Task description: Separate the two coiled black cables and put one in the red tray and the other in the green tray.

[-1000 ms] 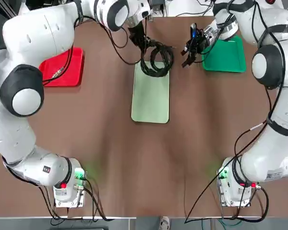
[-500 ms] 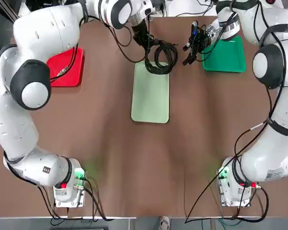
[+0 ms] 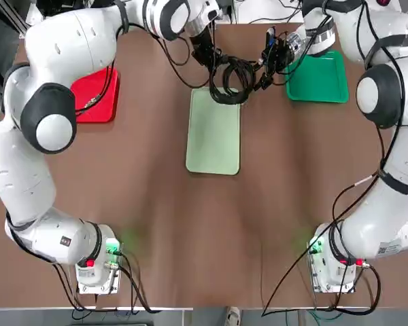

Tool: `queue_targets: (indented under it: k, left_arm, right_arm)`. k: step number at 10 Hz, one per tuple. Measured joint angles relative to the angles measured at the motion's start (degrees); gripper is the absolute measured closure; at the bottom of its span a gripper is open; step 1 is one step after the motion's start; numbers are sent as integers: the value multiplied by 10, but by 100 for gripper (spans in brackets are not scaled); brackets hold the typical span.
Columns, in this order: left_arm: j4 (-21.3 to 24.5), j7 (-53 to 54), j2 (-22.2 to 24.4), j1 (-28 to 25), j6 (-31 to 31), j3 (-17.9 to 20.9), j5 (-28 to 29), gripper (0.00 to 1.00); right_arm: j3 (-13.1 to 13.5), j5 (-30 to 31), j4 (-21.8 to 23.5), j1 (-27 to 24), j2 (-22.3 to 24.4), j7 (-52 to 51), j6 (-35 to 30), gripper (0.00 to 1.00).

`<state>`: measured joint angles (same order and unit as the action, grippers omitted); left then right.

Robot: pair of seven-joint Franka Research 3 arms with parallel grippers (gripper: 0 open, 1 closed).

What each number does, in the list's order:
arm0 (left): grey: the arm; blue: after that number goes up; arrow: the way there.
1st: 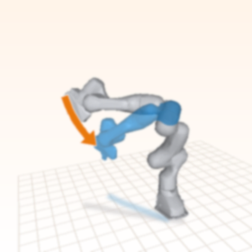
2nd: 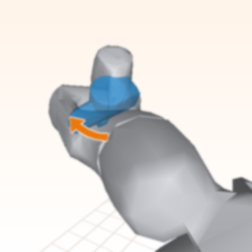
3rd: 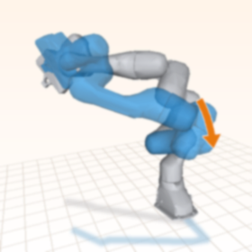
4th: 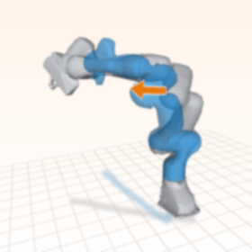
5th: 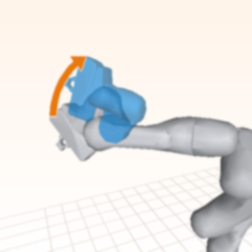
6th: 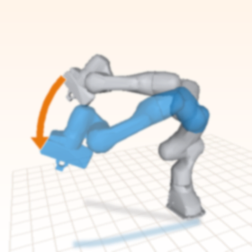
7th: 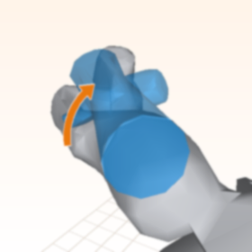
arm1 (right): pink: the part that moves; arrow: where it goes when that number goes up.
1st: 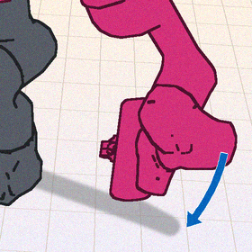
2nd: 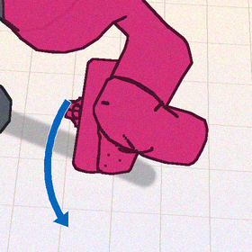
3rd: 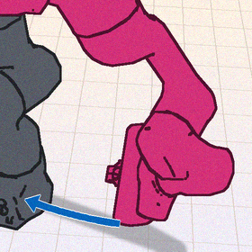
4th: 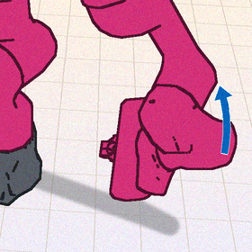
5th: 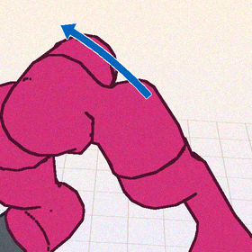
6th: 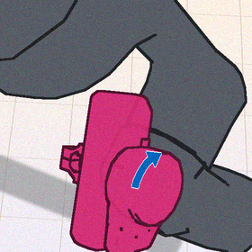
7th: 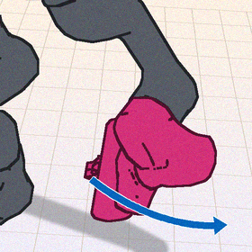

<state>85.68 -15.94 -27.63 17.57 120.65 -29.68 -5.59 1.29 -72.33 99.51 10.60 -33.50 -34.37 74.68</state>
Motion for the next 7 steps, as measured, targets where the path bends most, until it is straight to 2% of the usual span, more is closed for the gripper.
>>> queue_targets:
  k: [2, 3, 5, 7]
  left_arm:
    - [-1, 0, 0, 0, 0, 0, 0, 88]
    - [-1, 0, 0, 0, 0, 0, 0, 88]
    - [-1, 0, 0, 0, 0, 0, 0, 88]
    - [-3, 0, 0, 0, 0, 0, 0, 88]
  right_arm:
    - [0, -1, 0, 4, 0, 0, 8, 23]
    - [0, -1, 0, 4, 0, 1, 10, 43]
    - [2, -1, 0, 4, 0, 1, 10, 73]
    - [3, -1, 0, 4, 0, 1, 10, 84]
